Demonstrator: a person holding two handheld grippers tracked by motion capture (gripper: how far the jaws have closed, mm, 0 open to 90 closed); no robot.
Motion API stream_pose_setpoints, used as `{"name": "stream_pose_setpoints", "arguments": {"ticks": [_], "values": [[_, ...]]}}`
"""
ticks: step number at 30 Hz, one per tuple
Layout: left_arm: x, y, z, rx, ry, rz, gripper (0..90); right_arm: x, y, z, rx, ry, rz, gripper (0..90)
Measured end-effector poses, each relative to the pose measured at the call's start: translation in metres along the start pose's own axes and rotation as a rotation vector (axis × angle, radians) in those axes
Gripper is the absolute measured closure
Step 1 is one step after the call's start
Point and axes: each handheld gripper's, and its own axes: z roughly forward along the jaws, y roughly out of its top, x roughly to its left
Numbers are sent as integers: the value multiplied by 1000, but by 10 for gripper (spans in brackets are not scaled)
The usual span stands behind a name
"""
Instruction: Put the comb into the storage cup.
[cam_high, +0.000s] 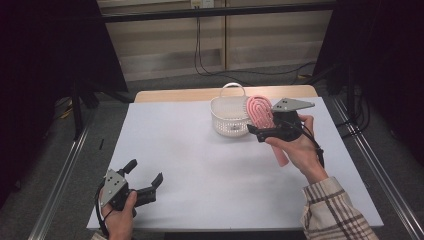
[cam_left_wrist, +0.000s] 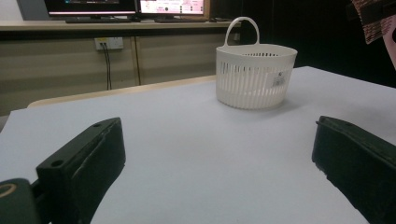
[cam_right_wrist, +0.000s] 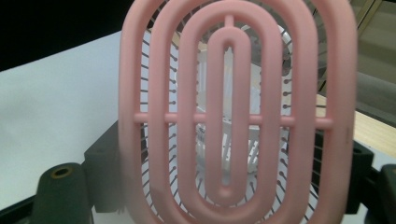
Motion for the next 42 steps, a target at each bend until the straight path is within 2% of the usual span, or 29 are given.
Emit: {"name": "stream_pose_setpoints", "arguments": {"ticks": [10, 13, 20, 22, 32, 42], "values": [[0, 0, 0, -3, -1, -8, 28, 1, 8, -5, -74, -2, 10, 203], [0, 0, 0, 0, 0, -3, 28, 0, 10, -5, -102, -4, 9, 203], [0, 0, 0, -3, -1, -2, 28, 0, 15, -8, -130, 3, 5, 203], [0, 0, 0, -2, -1, -4, 28, 0, 17, -8, -158, 3, -8, 203], [-1, 0, 0, 1, -1, 2, 28, -3, 24, -8, -184, -3, 0, 203], [0, 0, 0, -5, 1, 1, 28, -5, 39, -11, -241, -14, -5, 203]]}}
